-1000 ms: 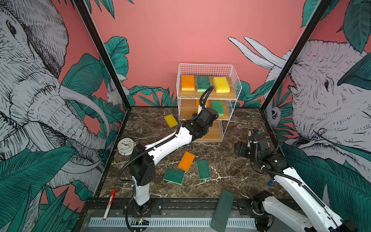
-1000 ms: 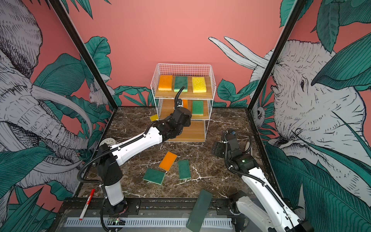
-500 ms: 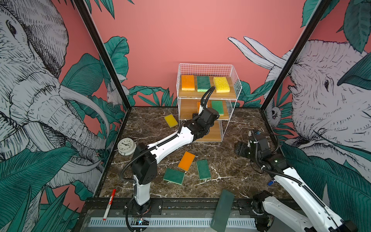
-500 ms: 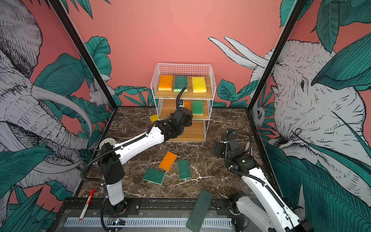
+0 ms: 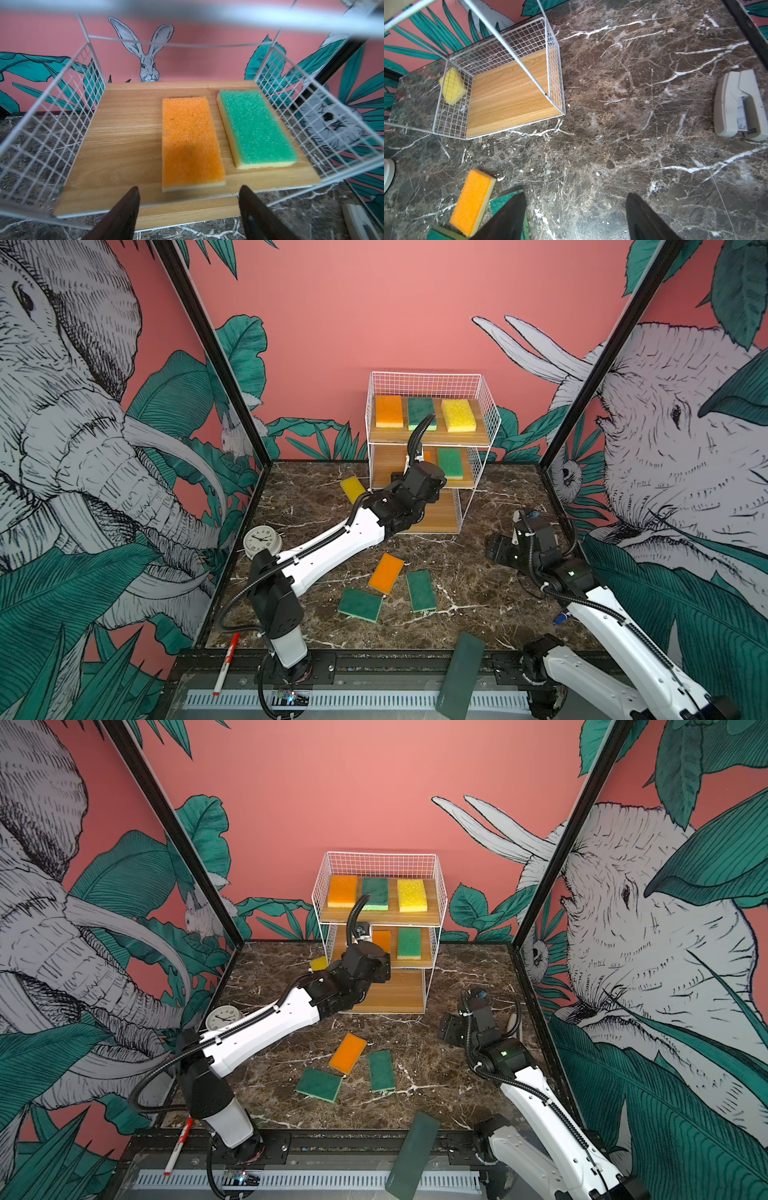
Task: Arrange cleaning sponges on a shelf
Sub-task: Place the cleaning sponge on the shelf.
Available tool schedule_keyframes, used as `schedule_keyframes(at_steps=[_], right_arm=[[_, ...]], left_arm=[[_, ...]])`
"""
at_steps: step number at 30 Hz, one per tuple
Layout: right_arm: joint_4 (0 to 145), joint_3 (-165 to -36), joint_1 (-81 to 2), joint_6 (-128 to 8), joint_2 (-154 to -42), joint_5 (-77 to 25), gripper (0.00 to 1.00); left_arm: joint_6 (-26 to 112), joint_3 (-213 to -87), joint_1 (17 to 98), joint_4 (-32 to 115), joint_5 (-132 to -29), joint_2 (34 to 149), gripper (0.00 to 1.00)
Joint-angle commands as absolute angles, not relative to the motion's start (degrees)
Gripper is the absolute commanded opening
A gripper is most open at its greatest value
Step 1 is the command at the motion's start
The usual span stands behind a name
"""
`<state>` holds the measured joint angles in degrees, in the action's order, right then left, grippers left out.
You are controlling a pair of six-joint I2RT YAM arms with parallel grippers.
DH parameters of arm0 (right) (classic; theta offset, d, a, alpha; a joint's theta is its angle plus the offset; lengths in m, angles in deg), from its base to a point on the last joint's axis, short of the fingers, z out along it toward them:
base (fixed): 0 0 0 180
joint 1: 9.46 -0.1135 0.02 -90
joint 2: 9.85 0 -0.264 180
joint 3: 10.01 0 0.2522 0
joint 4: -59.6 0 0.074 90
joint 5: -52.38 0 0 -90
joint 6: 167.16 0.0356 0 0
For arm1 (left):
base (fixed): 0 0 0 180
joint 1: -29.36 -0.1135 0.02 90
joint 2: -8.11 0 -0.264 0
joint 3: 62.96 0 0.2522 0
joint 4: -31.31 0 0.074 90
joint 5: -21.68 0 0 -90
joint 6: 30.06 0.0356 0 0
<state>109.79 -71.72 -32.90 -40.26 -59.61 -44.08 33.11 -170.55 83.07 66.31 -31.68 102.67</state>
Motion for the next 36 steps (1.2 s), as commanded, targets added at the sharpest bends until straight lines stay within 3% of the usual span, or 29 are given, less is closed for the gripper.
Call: schedule_keyframes(at_steps=[1,4,8,14,19,28,36], right_arm=[[106.66,-73.79,-32.82,-41.30,-59.58,-40.83,0.72],[103.50,-74.17,-33.68,-41.13,-60.36,-38.48,0.60],[100.04,-77.23,-38.84,-42.05,-63.09,-39.65,0.36],[91.21,-82.26,-46.02,-43.67,-69.78,-39.23,0.16],[85.10,-87.10,-47.59,-43.43,-77.67,-37.83,0.11],[77.08,-94.75,-50.96,-45.21,-90.47,-40.70,0.11],[73.19,-96.15,-52.96,-46.55,-92.92,-47.77,0.10]], left_arm=[[31.39,-166.01,83.50,68.46,-32.83,95.67,0.76],[30.33,-161.70,83.50,68.91,-33.68,90.86,0.75],[30.32,-157.74,83.50,71.18,-34.55,84.65,0.71],[31.55,-153.50,83.36,75.53,-35.39,76.92,0.63],[31.92,-150.77,79.35,77.47,-41.72,72.16,0.59],[34.10,-146.02,71.19,75.94,-48.85,67.34,0.61],[34.39,-144.24,64.92,74.01,-54.89,66.39,0.61]])
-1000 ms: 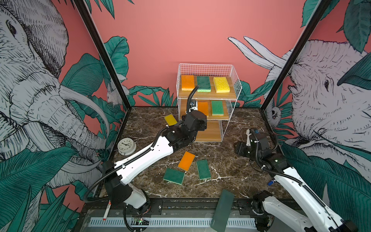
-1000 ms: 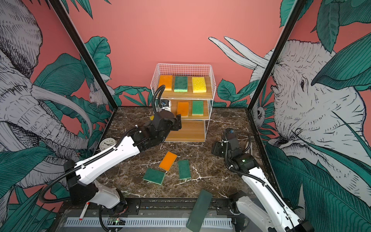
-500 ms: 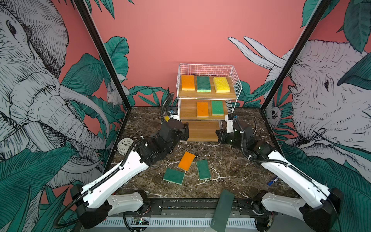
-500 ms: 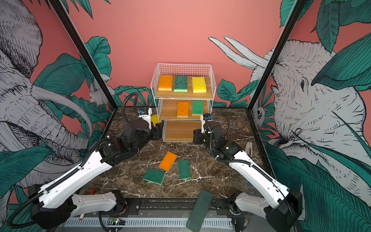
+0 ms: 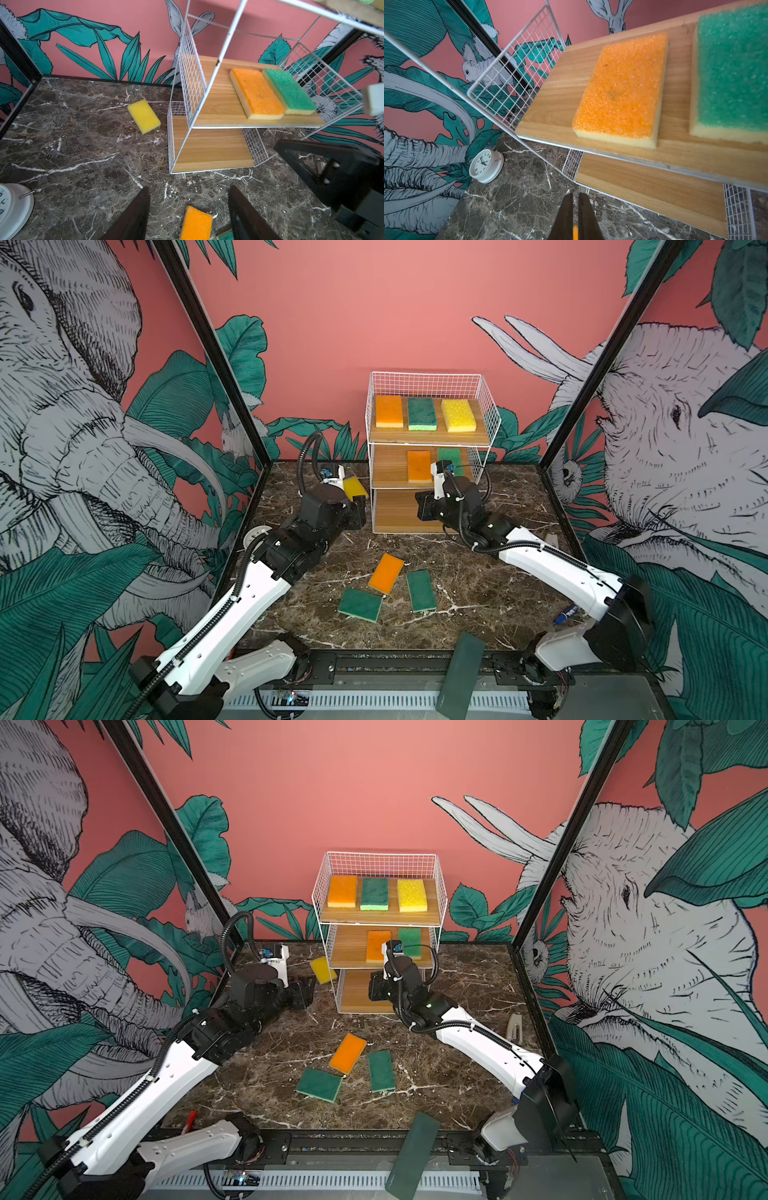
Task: Arrange cleaning sponges on a shelf
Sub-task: Place the cleaning sponge on the shelf, then move the cleaning sponge to the shelf.
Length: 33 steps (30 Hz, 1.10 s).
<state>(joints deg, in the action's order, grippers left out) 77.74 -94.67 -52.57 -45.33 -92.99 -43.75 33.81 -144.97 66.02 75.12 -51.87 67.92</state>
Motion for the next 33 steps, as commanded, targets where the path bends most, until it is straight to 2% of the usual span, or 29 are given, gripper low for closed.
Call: schedule_keyframes(at_steps=[1,13,33], right_arm=[[73.23,-96.50,-53.03,-46.79,-93.30,-48.56,0.11],[75.10,-101.81,-52.97,-49.39,-97.82,-52.20,0.12],[74.62,-101.22,-52.48,-48.09,-99.23,-52.64,0.13]], left_arm=[[34.45,-144.15,64.50,73.83,-55.34,66.46,0.62],[34.45,-141.89,63.02,71.57,-55.95,66.21,0.61],[33.08,-140.75,62.59,70.48,-55.29,65.70,0.62]])
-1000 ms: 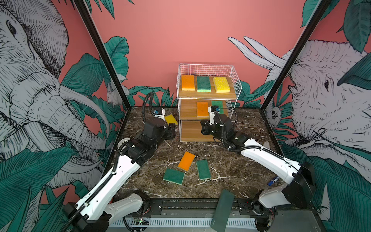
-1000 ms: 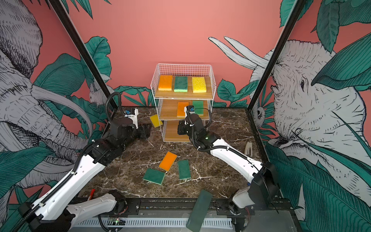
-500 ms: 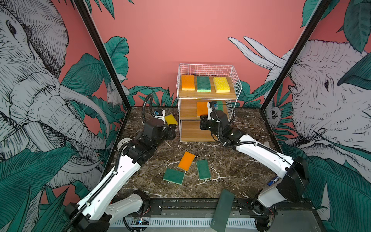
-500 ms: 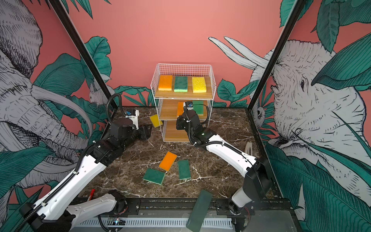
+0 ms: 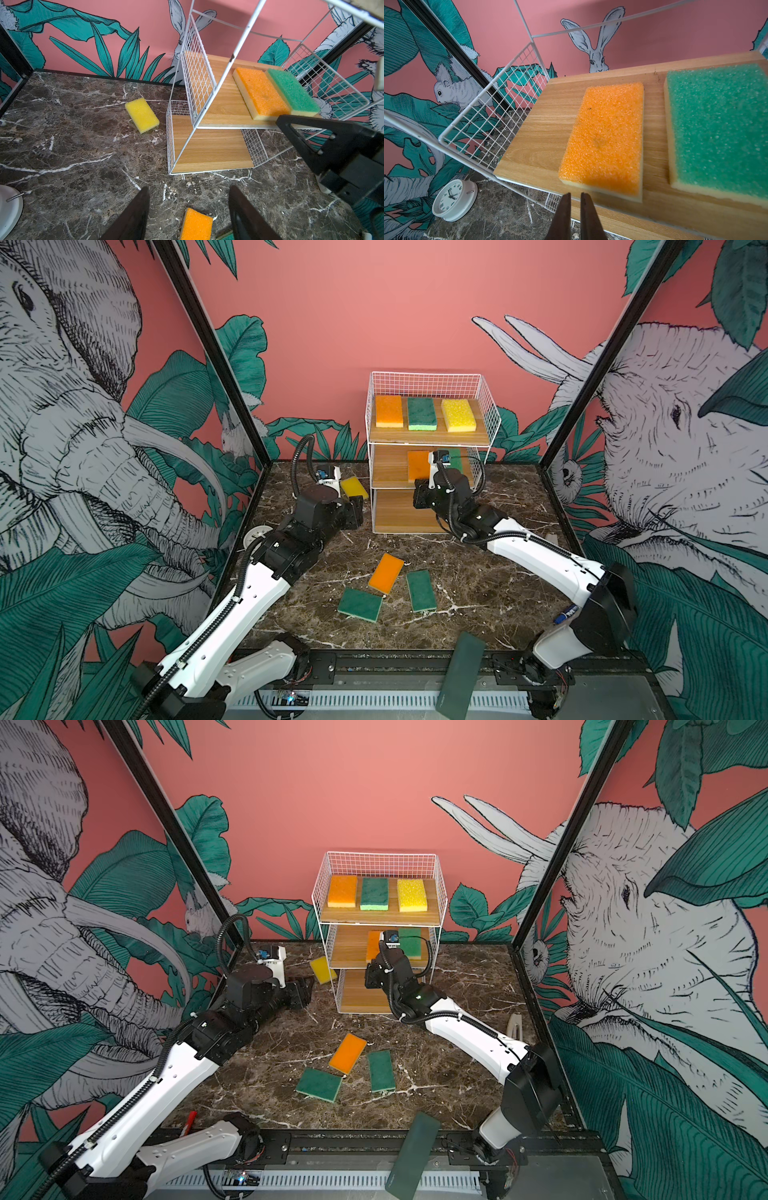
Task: Arrange cleaning sponges on a shelf
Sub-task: Move the cleaning sponge to the shelf.
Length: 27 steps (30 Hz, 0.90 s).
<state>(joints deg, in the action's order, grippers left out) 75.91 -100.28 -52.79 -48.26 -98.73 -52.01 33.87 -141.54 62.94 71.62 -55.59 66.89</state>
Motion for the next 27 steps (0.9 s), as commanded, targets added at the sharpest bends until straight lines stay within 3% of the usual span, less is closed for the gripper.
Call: schedule_keyframes(at_steps=[1,27], right_arm=[[74.31,-101.12,-52.48,-48.07,-99.24,-52.74,0.13],[73.20,-103.05,-51.30,-48.86,-101.08,-53.02,0.14]], left_arm=[[33.03,-140.80,62.61,70.40,-55.37,65.75,0.62],[32.12,-139.60,62.61,70.05,-55.05,65.22,0.62]])
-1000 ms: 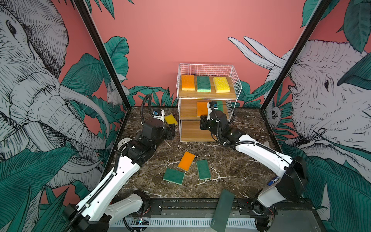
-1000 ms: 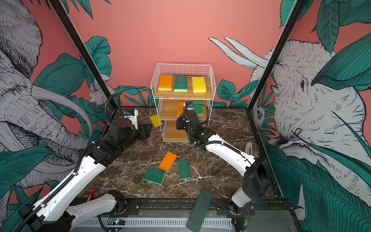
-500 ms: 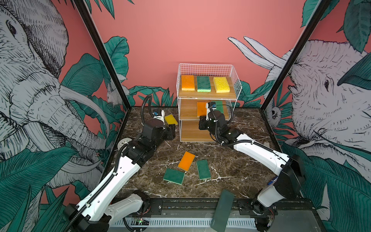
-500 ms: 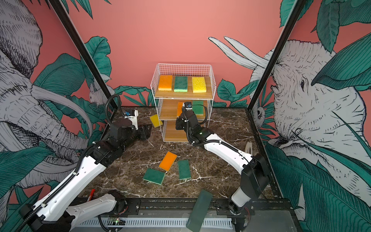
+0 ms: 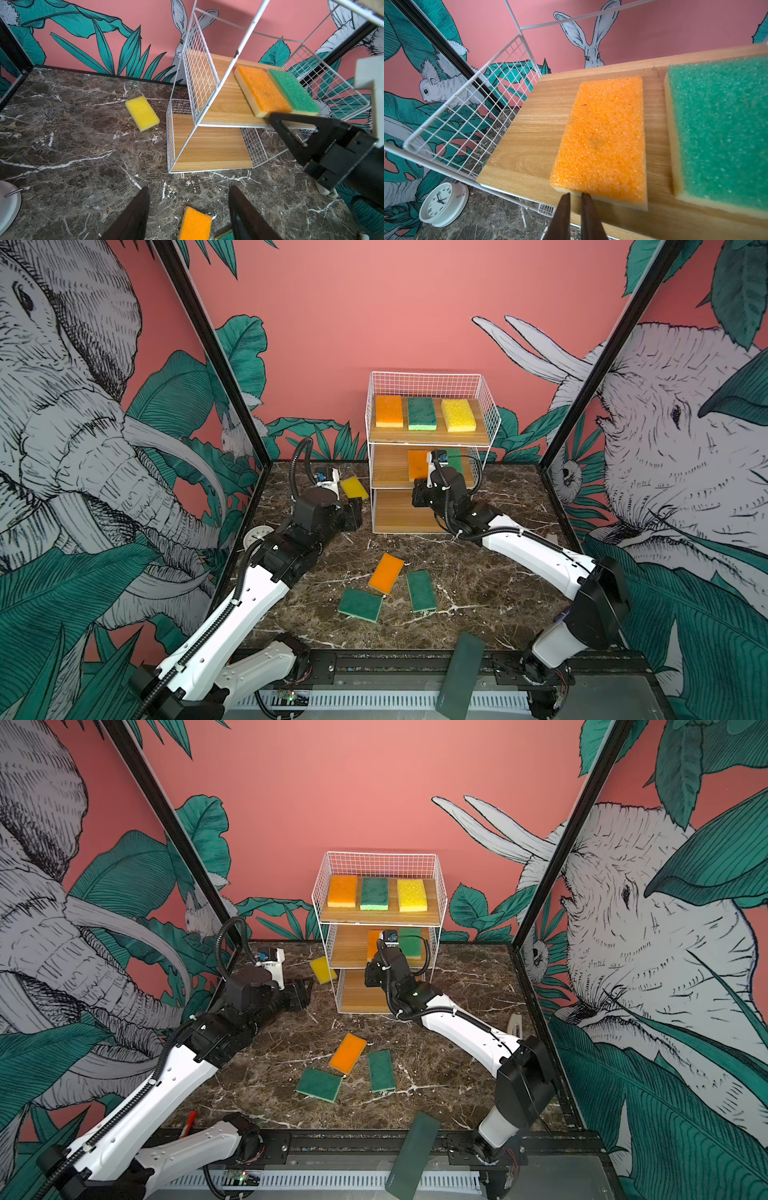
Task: Arrange cleaning sponges on a shelf
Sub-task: Move the cleaning sponge to the shelf.
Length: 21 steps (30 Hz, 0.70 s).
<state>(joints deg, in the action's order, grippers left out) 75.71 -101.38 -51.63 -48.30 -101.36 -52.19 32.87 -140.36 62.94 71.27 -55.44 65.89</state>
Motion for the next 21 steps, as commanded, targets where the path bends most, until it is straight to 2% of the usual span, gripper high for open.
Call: schedule_keyframes(at_steps=[1,21], right_arm=[[73.14,-103.05,-51.21,-48.79,-101.08,-53.00,0.14],[71.38,-103.75,-50.81,-49.59,-103.46,-52.17,0.15]], left_arm=[[32.01,-139.58,62.60,70.04,-55.08,65.26,0.62],[31.30,-139.71,62.65,69.50,-55.89,66.38,0.61]])
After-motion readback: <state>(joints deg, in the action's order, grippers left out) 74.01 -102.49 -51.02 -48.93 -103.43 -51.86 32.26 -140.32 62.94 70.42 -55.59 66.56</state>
